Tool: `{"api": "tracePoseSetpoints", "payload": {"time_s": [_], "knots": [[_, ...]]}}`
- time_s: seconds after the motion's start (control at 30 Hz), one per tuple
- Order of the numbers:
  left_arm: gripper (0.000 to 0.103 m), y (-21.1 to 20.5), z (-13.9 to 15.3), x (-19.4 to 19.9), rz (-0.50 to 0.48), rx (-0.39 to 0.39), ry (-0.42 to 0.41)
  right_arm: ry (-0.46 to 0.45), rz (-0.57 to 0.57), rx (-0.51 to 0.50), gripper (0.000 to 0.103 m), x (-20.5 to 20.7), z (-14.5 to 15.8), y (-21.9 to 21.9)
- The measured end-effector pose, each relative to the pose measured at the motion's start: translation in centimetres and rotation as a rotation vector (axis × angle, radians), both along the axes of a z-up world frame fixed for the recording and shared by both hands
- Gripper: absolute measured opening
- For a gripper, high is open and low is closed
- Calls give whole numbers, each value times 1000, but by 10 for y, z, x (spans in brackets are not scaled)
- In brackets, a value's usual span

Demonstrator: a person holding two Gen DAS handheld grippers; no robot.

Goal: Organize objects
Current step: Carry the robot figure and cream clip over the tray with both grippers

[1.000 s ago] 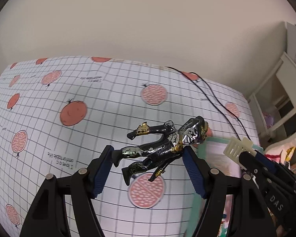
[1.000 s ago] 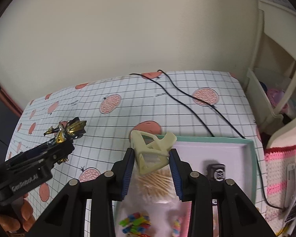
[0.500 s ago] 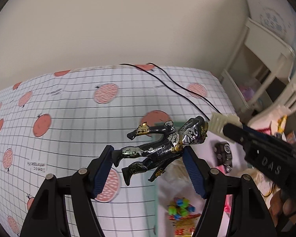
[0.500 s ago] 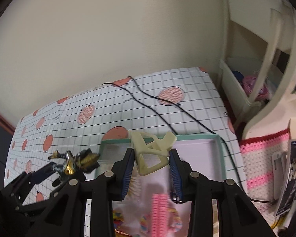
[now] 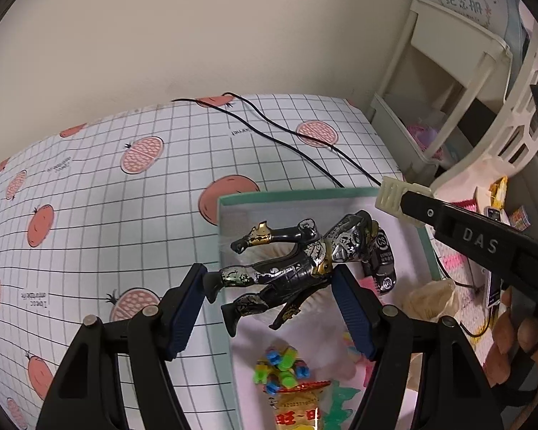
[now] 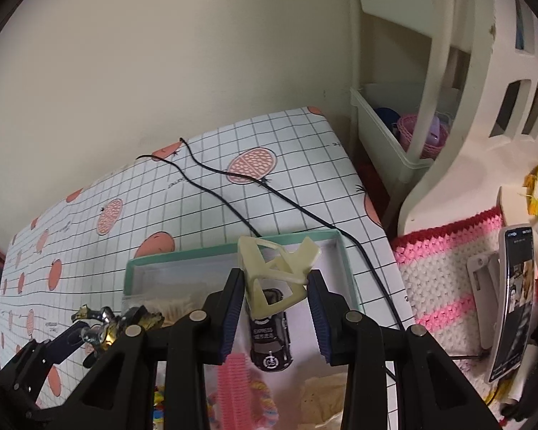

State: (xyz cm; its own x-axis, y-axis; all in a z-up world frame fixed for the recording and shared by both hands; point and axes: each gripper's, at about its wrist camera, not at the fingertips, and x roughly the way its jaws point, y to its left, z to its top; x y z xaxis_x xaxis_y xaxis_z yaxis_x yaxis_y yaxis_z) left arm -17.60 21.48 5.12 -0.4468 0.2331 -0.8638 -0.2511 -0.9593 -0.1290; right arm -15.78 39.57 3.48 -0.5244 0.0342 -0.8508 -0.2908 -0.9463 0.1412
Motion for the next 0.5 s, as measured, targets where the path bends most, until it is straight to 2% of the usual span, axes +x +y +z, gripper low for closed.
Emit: {"api": "tracePoseSetpoints", "payload": {"time_s": [0.5], "knots": [[73, 16, -15, 4, -48, -4, -28, -157, 9, 33, 39, -4, -32, 5]]}}
